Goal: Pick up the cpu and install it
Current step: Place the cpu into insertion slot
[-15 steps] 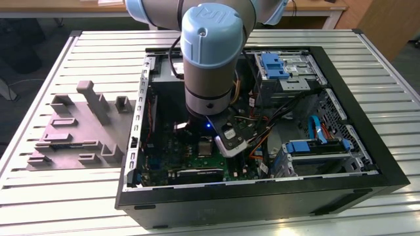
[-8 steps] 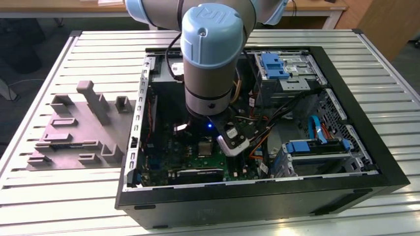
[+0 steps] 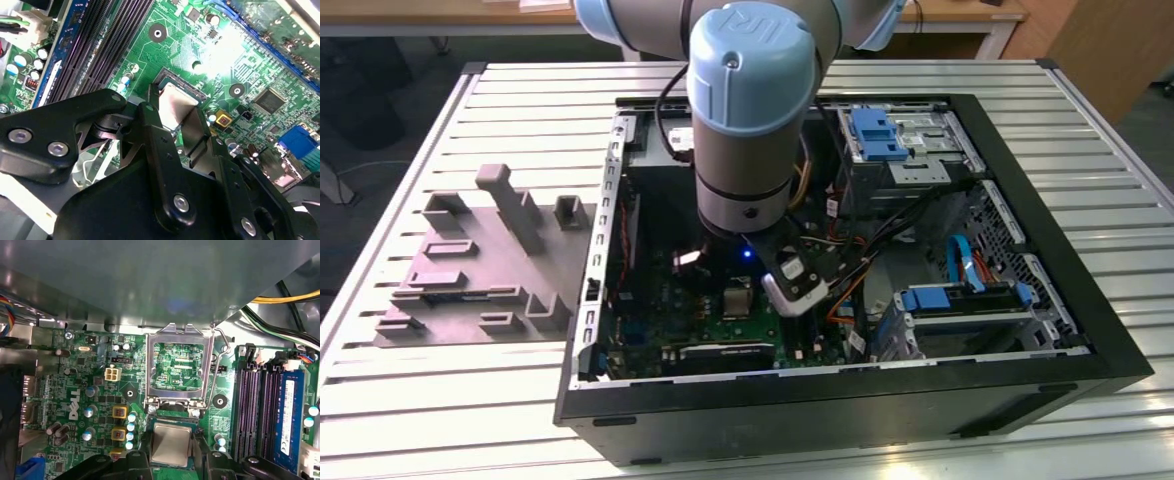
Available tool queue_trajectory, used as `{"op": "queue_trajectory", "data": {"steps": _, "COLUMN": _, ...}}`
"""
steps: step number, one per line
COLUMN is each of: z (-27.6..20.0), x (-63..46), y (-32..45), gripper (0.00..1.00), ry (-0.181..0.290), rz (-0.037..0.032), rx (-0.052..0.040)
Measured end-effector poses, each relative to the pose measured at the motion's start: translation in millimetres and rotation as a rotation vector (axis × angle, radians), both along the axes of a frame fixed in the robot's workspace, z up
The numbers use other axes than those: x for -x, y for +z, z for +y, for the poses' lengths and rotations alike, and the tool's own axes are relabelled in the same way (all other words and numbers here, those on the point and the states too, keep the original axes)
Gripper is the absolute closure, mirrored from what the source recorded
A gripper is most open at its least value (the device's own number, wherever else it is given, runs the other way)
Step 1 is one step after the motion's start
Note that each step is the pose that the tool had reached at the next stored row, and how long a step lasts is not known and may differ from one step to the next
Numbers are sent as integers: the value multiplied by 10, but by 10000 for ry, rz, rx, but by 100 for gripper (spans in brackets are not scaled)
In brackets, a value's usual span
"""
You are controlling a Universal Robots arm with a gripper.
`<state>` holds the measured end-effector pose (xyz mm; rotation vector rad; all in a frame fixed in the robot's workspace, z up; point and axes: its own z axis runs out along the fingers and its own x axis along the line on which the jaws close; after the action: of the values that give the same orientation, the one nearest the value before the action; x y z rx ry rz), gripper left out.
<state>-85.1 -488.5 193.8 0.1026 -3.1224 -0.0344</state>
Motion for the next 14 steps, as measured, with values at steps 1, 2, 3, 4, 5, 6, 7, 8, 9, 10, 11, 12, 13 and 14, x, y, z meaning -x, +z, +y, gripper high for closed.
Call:
{"op": "queue_trajectory", "data": {"steps": 1, "z": 0, "x": 0, "y": 5, "gripper": 56, "ry": 10, "rz": 1, "rx": 1}}
{"op": "queue_trajectory", "data": {"steps": 2, "z": 0, "x": 0, "y": 4, "gripper": 56, "ry": 29, "rz": -1, "rx": -1}}
{"op": "queue_trajectory", "data": {"steps": 3, "z": 0, "x": 0, "y": 4, "gripper": 56, "ry": 55, "rz": -2, "rx": -2}}
{"op": "queue_trajectory", "data": {"steps": 4, "z": 0, "x": 0, "y": 5, "gripper": 56, "ry": 86, "rz": -1, "rx": -2}}
{"op": "queue_trajectory", "data": {"steps": 5, "z": 0, "x": 0, "y": 5, "gripper": 56, "ry": 92, "rz": 0, "rx": -1}}
{"op": "queue_trajectory", "data": {"steps": 6, "z": 0, "x": 0, "y": 6, "gripper": 56, "ry": 92, "rz": 0, "rx": 0}}
{"op": "queue_trajectory", "data": {"steps": 7, "z": 0, "x": 0, "y": 6, "gripper": 56, "ry": 92, "rz": 0, "rx": 1}}
{"op": "queue_trajectory", "data": {"steps": 8, "z": 0, "x": 0, "y": 6, "gripper": 56, "ry": 92, "rz": 1, "rx": 1}}
{"op": "queue_trajectory", "data": {"steps": 9, "z": 0, "x": -1, "y": 6, "gripper": 56, "ry": 93, "rz": 0, "rx": 1}}
{"op": "queue_trajectory", "data": {"steps": 10, "z": 0, "x": -1, "y": 6, "gripper": 56, "ry": 92, "rz": 1, "rx": 2}}
{"op": "queue_trajectory", "data": {"steps": 11, "z": 0, "x": -1, "y": 6, "gripper": 56, "ry": 93, "rz": 2, "rx": 3}}
{"op": "queue_trajectory", "data": {"steps": 12, "z": 0, "x": 0, "y": 5, "gripper": 55, "ry": 92, "rz": 2, "rx": 3}}
{"op": "queue_trajectory", "data": {"steps": 13, "z": 0, "x": -1, "y": 3, "gripper": 49, "ry": 92, "rz": 1, "rx": 1}}
{"op": "queue_trajectory", "data": {"steps": 14, "z": 0, "x": -1, "y": 2, "gripper": 49, "ry": 93, "rz": 1, "rx": 1}}
